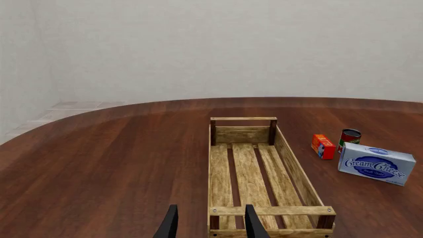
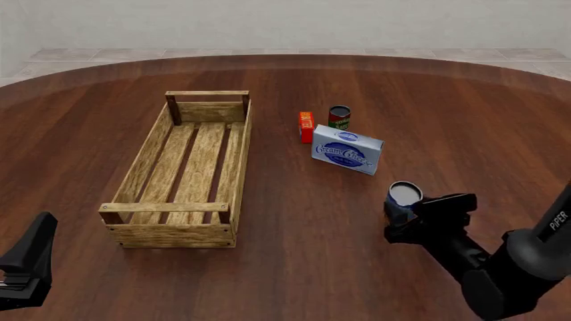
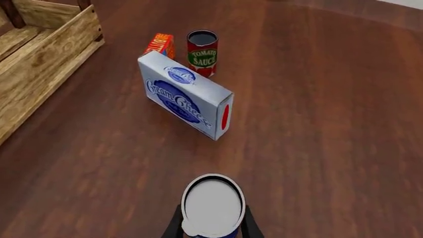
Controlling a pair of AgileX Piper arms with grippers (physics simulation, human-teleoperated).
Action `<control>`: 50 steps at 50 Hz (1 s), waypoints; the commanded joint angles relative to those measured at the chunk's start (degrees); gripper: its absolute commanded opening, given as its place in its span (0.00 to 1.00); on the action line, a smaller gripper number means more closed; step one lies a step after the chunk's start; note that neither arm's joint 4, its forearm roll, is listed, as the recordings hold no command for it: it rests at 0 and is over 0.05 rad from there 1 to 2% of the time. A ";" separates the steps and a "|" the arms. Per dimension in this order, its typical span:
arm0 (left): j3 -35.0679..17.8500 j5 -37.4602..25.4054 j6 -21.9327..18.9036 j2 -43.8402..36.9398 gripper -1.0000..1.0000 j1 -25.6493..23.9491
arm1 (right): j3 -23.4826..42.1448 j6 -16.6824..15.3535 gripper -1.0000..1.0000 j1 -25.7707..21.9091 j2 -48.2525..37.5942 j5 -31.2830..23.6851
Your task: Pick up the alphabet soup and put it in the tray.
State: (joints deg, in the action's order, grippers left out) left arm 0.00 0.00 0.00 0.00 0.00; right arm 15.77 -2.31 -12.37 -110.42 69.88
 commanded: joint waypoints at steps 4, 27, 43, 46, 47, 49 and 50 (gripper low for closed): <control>0.00 0.00 0.00 0.00 1.00 0.00 | 0.38 0.71 0.00 -0.89 -0.35 0.02; 0.00 0.00 0.00 0.00 1.00 0.00 | -4.21 1.39 0.00 -2.52 7.43 0.02; 0.00 0.00 0.00 0.00 1.00 0.00 | -7.82 1.30 0.00 -5.09 15.72 0.01; 0.00 0.00 0.00 0.00 1.00 0.00 | -8.00 1.23 0.00 -5.77 16.65 0.01; 0.00 0.00 0.00 0.00 1.00 0.00 | -8.14 1.36 0.00 -6.17 17.11 0.02; 0.00 0.00 0.00 0.00 1.00 0.00 | -8.33 1.14 0.00 -6.90 17.71 0.02; 0.00 0.00 0.00 0.00 1.00 0.00 | -8.38 1.06 0.00 -7.20 18.00 0.02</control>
State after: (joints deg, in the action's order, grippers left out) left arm 0.00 0.00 0.00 0.00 0.00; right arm 8.41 -2.07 -17.39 -96.33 69.75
